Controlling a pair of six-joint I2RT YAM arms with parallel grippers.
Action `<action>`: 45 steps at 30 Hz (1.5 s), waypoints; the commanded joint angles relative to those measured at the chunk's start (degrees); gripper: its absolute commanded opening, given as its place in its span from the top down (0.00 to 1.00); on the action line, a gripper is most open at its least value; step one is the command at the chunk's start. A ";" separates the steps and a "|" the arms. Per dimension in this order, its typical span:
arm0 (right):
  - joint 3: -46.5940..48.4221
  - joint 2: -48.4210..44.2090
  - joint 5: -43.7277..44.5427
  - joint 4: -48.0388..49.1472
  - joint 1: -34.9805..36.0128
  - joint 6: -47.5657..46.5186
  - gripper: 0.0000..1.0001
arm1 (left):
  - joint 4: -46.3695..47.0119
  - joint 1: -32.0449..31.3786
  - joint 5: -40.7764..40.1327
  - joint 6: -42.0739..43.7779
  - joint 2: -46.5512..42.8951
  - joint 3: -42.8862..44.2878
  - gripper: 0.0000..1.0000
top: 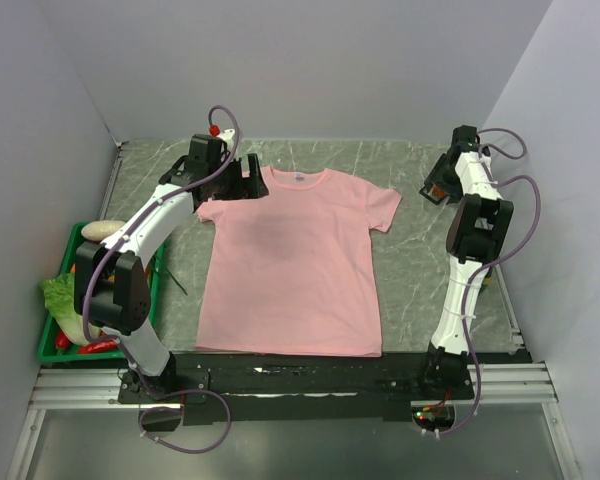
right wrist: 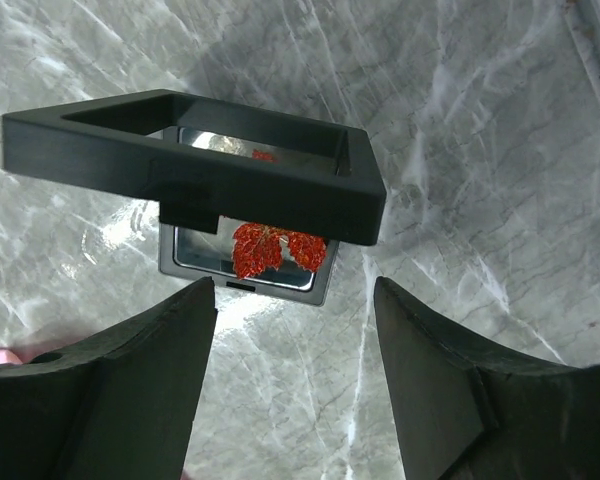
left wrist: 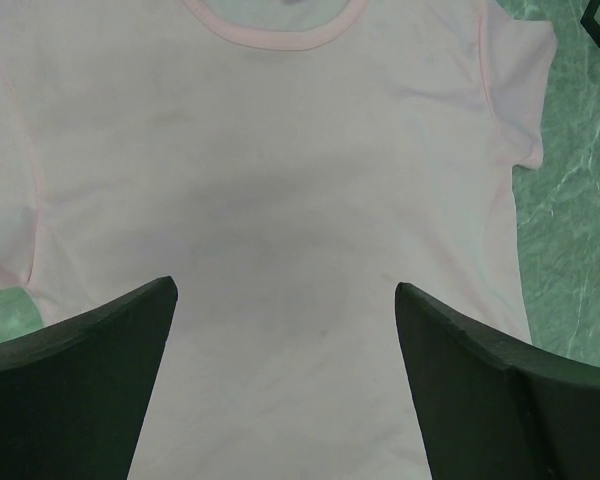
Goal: Pin the brooch onto the clothing
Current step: Pick up the brooch from the brooch box.
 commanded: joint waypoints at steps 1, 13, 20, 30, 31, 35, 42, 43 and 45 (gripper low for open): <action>2.75 0.71 1.02 1.07 -0.52 1.44 0.28 | 1.03 -0.04 0.70 1.29 -2.88 1.06 0.03; 4.42 1.94 1.73 2.30 -0.52 2.40 0.28 | 0.86 -0.04 0.79 1.46 -2.36 1.24 0.04; 5.21 3.08 1.20 2.57 -0.52 3.37 0.28 | 0.68 -0.04 0.44 1.64 -2.35 1.32 0.04; 5.38 3.26 1.20 3.35 -0.52 3.46 0.30 | 0.51 -0.04 -0.18 1.90 -2.18 1.50 0.04; 5.30 3.17 1.20 3.53 -0.52 3.46 0.30 | 0.42 -0.04 0.00 1.82 -2.09 1.41 0.03; 5.38 3.26 0.94 3.71 -0.52 3.28 0.32 | 0.42 -0.04 0.00 1.82 -1.92 1.50 0.04; 4.86 3.00 0.94 4.15 -0.52 3.28 0.45 | 0.42 -0.04 -0.18 1.99 -2.18 1.50 0.04; 4.94 3.08 0.85 4.15 -0.52 3.20 0.46 | 0.33 -0.04 -0.18 1.99 -2.09 1.50 0.04; 4.95 3.17 0.85 3.97 -0.52 3.19 0.49 | 0.33 -0.04 -0.18 1.99 -2.18 1.59 0.04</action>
